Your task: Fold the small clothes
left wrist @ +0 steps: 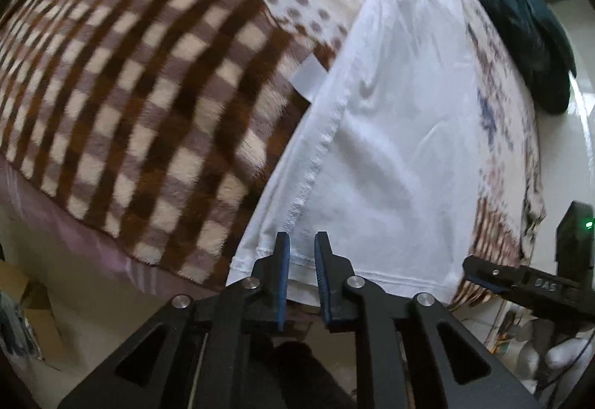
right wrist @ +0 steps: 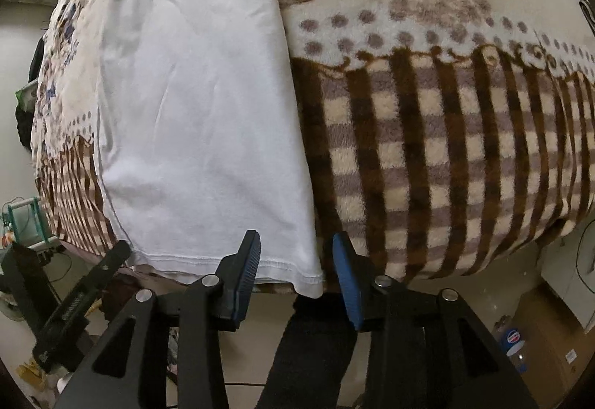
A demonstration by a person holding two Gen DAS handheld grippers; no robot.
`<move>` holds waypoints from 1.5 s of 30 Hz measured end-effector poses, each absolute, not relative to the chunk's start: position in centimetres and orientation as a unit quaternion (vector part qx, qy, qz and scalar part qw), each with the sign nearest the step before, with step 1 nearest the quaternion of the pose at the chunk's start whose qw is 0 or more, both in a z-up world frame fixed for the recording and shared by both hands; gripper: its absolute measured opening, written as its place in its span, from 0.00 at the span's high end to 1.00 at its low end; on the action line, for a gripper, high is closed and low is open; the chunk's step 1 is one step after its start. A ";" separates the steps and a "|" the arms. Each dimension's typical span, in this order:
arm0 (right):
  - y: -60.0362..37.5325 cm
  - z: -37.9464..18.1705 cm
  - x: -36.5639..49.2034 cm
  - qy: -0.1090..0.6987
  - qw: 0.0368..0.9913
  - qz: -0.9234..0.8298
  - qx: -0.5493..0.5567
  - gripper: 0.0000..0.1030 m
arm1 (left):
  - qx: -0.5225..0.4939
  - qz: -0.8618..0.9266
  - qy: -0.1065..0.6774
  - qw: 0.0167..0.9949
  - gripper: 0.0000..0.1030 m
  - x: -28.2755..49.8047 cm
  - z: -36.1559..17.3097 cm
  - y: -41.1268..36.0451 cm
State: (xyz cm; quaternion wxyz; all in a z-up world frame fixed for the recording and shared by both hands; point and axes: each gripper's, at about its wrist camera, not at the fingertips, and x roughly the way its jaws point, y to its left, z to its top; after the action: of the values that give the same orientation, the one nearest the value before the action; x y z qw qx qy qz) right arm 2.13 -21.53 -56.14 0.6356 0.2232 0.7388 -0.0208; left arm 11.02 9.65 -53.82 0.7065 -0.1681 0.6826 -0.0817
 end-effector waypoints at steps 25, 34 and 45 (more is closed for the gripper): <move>-23.0 -57.1 1.8 0.746 0.621 -0.030 0.239 0.58 | -0.125 -0.038 0.680 0.722 0.66 10.3 -53.6 8.8; -21.9 -58.0 0.8 0.750 0.618 -0.031 0.233 0.58 | -0.093 -0.051 0.652 0.751 0.98 10.7 -53.5 7.1; -18.7 -57.9 -0.2 0.747 0.636 -0.027 0.190 0.97 | -0.104 -0.052 0.633 0.765 0.98 7.7 -50.1 8.9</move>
State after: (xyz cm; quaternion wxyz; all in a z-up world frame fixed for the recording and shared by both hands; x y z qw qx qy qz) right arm -0.23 -18.68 -57.89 0.6364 0.1896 0.7472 -0.0270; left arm 7.72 8.89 -50.13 0.7654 -0.1045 0.6328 -0.0523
